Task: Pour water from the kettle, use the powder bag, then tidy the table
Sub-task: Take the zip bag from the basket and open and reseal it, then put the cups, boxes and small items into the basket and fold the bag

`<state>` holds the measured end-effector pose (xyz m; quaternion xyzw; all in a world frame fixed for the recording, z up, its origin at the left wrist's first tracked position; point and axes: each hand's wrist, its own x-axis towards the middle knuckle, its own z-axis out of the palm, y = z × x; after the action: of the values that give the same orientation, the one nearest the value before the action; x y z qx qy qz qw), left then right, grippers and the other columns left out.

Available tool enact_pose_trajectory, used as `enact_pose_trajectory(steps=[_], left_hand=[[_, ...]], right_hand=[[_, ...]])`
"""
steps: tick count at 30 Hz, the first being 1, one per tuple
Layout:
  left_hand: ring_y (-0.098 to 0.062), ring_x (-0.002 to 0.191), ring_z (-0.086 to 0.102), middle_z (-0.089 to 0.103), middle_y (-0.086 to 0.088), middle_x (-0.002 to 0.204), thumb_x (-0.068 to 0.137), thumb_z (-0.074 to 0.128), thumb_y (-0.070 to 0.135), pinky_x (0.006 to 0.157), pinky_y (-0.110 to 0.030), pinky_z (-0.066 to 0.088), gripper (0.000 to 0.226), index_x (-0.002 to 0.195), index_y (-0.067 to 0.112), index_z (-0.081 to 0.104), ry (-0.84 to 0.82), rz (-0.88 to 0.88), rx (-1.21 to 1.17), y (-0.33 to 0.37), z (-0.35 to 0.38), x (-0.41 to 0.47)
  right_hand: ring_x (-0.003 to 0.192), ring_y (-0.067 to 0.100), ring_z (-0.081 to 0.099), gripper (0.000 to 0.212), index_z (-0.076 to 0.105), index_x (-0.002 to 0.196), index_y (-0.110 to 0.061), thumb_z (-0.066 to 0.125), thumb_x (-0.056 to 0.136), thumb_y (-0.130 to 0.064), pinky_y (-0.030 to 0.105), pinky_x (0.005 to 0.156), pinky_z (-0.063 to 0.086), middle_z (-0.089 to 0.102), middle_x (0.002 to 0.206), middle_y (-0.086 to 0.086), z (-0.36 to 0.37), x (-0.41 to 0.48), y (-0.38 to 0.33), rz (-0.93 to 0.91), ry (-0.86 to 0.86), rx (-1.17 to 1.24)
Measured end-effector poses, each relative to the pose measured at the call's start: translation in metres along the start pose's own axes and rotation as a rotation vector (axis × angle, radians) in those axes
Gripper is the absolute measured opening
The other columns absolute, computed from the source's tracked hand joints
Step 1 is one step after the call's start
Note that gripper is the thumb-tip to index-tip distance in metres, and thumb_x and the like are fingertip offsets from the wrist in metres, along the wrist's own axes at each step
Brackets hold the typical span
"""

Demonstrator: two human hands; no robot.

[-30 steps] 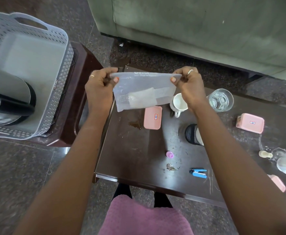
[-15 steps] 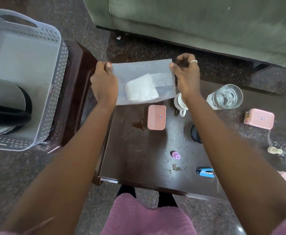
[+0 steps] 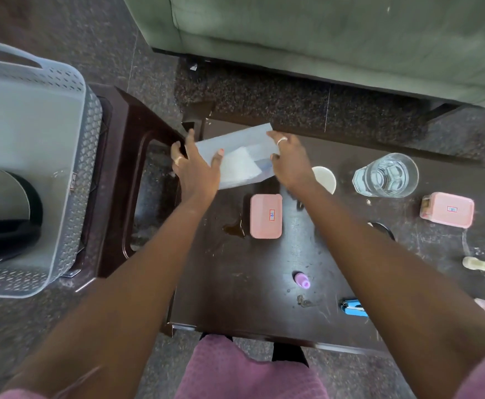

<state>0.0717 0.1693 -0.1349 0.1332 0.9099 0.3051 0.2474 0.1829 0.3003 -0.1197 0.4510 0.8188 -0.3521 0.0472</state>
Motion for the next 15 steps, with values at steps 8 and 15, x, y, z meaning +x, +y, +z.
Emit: enact_pose_trajectory(steps=[8,15], left_hand=[[-0.039,0.143,-0.002,0.001,0.002,0.159,0.094,0.041,0.046,0.114,-0.057,0.008,0.059,0.145,0.041,0.012,-0.320,0.297,0.639,-0.038,0.029,-0.012],[-0.035,0.144,-0.010,-0.008,-0.003,0.159,0.099,0.030,0.040,0.114,-0.057,0.001,0.057,0.146,0.036,0.000,-0.375,0.273,0.676,-0.031,0.031,-0.014]], right_hand=[[0.146,0.024,0.004,0.065,0.014,0.149,-0.012,0.038,0.092,0.008,0.040,0.115,0.019,0.001,0.160,0.003,0.035,-0.017,0.023,-0.139,-0.286,-0.438],[0.146,0.019,0.009,0.061,0.025,0.146,-0.012,0.042,0.090,0.004,0.041,0.113,0.027,0.009,0.159,0.001,0.028,-0.026,0.022,-0.150,-0.274,-0.372]])
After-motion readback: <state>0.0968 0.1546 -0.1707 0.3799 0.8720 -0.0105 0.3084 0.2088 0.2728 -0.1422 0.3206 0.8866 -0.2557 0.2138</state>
